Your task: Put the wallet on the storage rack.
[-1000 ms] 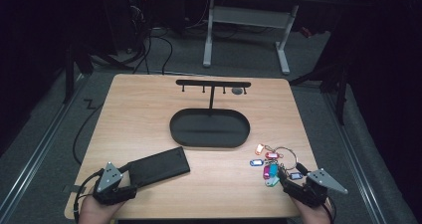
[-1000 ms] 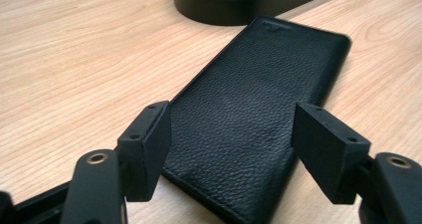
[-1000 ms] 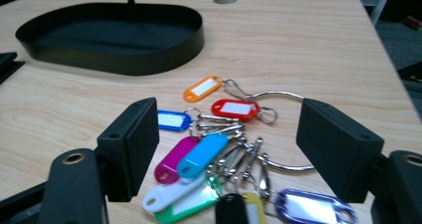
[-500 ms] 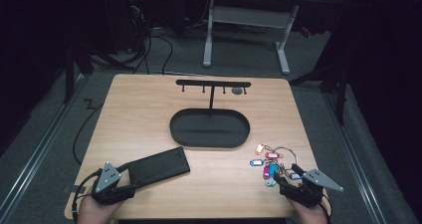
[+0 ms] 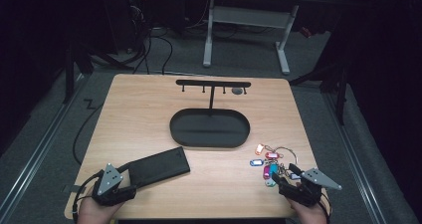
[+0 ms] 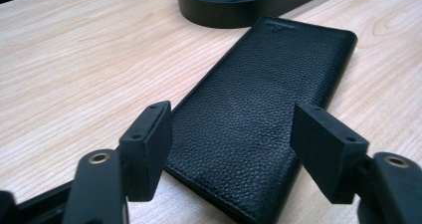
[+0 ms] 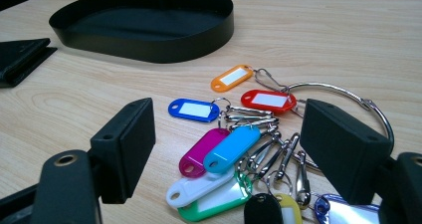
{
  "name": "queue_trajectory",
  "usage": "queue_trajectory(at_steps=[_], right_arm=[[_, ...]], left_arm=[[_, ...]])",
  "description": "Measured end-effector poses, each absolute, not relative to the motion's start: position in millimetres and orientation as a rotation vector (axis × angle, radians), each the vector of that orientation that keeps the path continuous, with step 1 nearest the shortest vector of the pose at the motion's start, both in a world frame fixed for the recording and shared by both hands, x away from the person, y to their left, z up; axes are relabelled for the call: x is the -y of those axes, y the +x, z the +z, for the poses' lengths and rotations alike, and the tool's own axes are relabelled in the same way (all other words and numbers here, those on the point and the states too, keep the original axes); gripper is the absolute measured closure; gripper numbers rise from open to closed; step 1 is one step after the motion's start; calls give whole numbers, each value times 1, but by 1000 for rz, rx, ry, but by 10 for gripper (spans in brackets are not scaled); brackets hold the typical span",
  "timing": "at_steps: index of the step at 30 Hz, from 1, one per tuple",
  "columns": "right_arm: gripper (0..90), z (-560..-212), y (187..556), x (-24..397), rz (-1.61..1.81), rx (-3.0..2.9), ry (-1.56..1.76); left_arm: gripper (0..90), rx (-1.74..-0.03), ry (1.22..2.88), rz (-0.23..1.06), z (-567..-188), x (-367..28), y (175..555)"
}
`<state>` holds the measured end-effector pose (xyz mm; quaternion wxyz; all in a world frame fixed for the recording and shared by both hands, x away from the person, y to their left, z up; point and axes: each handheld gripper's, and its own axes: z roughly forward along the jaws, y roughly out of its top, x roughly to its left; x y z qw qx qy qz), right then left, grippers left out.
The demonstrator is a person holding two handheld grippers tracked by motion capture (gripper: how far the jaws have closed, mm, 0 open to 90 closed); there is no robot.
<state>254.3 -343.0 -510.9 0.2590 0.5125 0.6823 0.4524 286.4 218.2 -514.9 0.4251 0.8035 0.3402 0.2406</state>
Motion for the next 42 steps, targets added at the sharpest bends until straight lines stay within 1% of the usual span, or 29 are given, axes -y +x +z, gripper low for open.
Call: queue_trajectory(at_steps=[5, 7, 8, 15, 16, 17, 18, 21, 26, 27, 28, 36, 39, 40, 42], right_arm=[[228, -512, 255, 346, 1236, -1846, 1406], [231, -512, 255, 346, 1237, -1848, 1412], [233, -513, 255, 346, 1236, -1853, 1411], [236, -513, 256, 345, 1232, -1865, 1406], [239, -513, 256, 344, 1231, -1867, 1404], [239, -513, 256, 344, 1231, -1867, 1404], [241, -513, 256, 344, 1231, -1869, 1402], [242, -514, 256, 344, 1230, -1872, 1398], [245, -514, 256, 344, 1230, -1872, 1405], [245, -514, 256, 344, 1230, -1872, 1405], [245, -514, 256, 344, 1229, -1873, 1404], [260, -514, 256, 344, 1226, -1883, 1405], [263, -514, 256, 343, 1222, -1889, 1409], [263, -514, 257, 343, 1224, -1888, 1409], [263, -514, 256, 343, 1224, -1888, 1409]], left_arm=[[366, -786, 2065, 611, -516, -209, 286], [375, -743, 2101, 619, -518, -204, 285], [388, -696, 2132, 626, -520, -199, 284], [386, -595, 2220, 675, -526, -188, 282], [384, -552, 2243, 710, -529, -185, 281], [382, -552, 2243, 710, -529, -185, 281], [381, -499, 2271, 753, -532, -183, 280], [380, -465, 2279, 784, -534, -182, 278], [414, -476, 2283, 805, -535, -184, 280], [414, -478, 2279, 800, -535, -184, 281], [435, -491, 2270, 780, -536, -185, 282], [460, -494, 2248, 761, -538, -188, 284], [504, -468, 2254, 787, -538, -187, 282], [537, -462, 2262, 801, -538, -185, 280], [543, -473, 2267, 796, -537, -185, 280]])
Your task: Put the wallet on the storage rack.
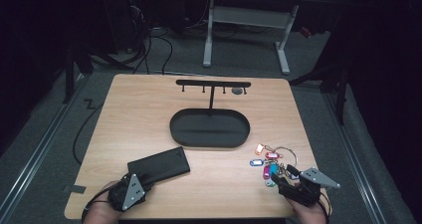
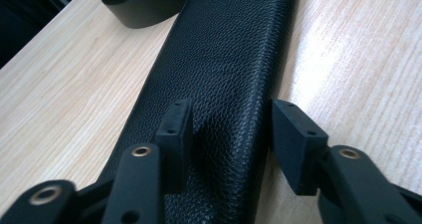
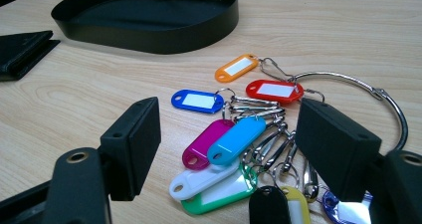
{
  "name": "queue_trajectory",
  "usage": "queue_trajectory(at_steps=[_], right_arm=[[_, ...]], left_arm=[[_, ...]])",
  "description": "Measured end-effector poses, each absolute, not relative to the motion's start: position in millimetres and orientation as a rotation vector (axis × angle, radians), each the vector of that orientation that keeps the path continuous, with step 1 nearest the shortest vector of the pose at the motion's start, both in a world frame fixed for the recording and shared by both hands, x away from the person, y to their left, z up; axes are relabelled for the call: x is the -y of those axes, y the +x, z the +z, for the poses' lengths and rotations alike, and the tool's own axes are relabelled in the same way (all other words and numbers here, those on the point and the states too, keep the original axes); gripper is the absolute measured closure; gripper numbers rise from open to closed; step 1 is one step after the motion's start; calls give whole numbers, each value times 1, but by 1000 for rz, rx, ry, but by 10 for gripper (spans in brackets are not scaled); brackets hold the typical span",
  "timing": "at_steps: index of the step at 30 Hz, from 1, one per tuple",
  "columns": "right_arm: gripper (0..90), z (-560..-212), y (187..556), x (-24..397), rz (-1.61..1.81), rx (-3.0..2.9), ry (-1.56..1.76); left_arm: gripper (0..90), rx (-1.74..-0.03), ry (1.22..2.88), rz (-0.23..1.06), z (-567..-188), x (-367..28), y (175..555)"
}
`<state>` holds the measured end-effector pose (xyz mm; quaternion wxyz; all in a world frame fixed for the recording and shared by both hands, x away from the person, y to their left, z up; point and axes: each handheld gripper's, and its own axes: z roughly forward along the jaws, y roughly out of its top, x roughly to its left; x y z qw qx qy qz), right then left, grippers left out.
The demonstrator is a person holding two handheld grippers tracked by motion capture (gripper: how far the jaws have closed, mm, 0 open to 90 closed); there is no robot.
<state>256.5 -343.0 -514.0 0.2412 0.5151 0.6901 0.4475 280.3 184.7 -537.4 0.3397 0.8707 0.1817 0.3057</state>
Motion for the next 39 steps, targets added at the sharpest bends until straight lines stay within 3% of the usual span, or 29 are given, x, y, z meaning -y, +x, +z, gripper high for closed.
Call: queue_trajectory(at_steps=[7, 19, 39], right_arm=[[274, -514, 257, 343, 1229, -1899, 1414], [279, -513, 256, 344, 1231, -1895, 1418], [283, -513, 256, 345, 1216, -1901, 1421]], left_arm=[[665, -454, 2253, 814, -536, -183, 278], [783, -462, 2211, 811, -529, -183, 275], [824, -508, 2071, 770, -504, -191, 262]])
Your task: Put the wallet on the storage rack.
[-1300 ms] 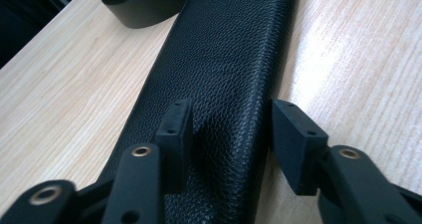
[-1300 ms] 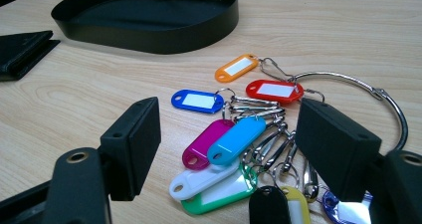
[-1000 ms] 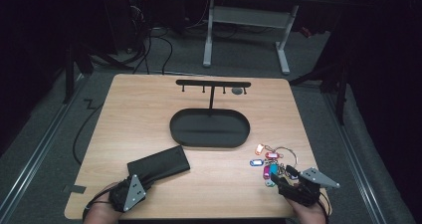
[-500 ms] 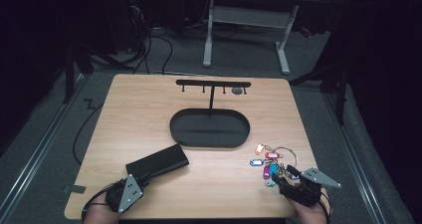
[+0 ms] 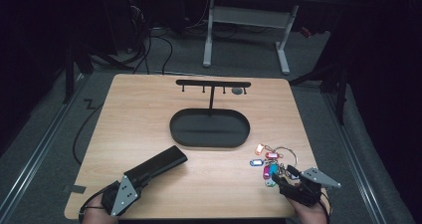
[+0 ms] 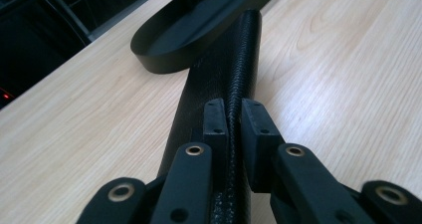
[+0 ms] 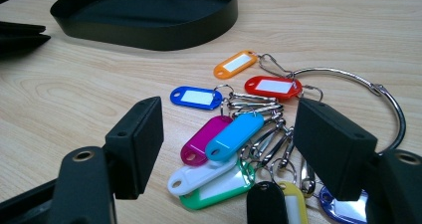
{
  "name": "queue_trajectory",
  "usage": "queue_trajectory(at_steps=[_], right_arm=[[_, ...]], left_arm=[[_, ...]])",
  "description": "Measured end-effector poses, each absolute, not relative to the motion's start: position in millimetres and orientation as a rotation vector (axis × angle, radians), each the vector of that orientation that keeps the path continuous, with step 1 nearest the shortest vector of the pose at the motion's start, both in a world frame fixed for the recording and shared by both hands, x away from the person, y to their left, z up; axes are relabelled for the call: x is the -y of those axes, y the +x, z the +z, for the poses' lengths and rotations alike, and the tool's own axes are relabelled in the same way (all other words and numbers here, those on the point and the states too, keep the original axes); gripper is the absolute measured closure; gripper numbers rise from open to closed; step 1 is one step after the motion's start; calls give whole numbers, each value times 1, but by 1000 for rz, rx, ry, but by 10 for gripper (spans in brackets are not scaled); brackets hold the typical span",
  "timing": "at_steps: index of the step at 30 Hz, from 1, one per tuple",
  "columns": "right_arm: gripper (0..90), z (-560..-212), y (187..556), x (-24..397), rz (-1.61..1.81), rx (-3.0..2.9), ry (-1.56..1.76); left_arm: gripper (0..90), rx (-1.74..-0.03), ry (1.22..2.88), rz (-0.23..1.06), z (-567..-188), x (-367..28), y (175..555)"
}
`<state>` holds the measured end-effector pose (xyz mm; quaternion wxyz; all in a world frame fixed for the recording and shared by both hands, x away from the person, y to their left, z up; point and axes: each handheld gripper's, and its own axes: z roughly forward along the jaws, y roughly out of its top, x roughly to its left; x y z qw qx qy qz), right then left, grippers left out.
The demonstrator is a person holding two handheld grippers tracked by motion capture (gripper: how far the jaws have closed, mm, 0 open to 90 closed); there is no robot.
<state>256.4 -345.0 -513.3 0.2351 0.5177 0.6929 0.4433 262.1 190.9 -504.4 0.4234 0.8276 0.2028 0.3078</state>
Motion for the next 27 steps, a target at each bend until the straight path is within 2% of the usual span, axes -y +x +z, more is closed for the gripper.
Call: queue_trajectory(at_steps=[18, 27], right_arm=[[286, -514, 257, 345, 1211, -1904, 1428], [289, -514, 257, 345, 1211, -1901, 1431]], left_arm=[[839, -596, 1953, 620, -486, -191, 256], [838, -677, 1857, 544, -487, -206, 263]])
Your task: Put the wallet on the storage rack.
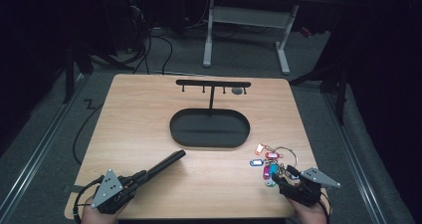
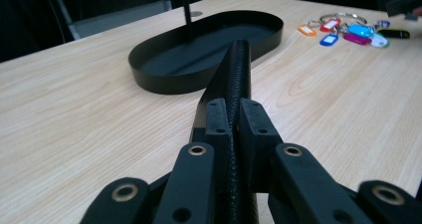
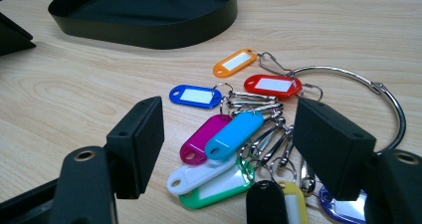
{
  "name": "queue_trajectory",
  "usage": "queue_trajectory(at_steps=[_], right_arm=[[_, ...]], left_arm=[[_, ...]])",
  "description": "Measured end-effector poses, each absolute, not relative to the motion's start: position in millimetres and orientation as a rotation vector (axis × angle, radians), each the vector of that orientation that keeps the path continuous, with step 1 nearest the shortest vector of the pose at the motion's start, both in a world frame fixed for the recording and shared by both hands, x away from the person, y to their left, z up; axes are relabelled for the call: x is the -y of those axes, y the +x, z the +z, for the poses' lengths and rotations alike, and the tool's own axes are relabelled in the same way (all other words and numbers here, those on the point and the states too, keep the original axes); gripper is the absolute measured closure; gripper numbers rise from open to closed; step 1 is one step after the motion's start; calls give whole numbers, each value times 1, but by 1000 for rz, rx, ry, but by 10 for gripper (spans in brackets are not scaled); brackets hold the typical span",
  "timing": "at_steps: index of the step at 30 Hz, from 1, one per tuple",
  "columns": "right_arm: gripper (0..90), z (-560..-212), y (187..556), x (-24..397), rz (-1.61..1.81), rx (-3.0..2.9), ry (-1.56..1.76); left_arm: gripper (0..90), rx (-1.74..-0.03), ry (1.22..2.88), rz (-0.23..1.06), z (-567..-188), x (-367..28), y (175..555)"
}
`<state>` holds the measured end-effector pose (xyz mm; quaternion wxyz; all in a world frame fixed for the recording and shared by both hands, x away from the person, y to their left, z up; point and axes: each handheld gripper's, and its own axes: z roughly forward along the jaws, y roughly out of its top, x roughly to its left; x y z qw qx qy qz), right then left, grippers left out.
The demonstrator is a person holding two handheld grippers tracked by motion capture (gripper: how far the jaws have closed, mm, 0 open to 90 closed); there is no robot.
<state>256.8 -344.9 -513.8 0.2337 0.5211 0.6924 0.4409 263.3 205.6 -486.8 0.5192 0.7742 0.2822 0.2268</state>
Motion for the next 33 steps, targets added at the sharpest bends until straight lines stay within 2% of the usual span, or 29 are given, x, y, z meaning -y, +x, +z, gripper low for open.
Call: queue_trajectory(at_steps=[22, 33], right_arm=[[289, -517, 259, 343, 1204, -1918, 1434], [289, -519, 260, 343, 1205, -1922, 1448]], left_arm=[[828, -804, 1746, 546, -492, -233, 289], [723, -821, 1732, 517, -493, -240, 292]])
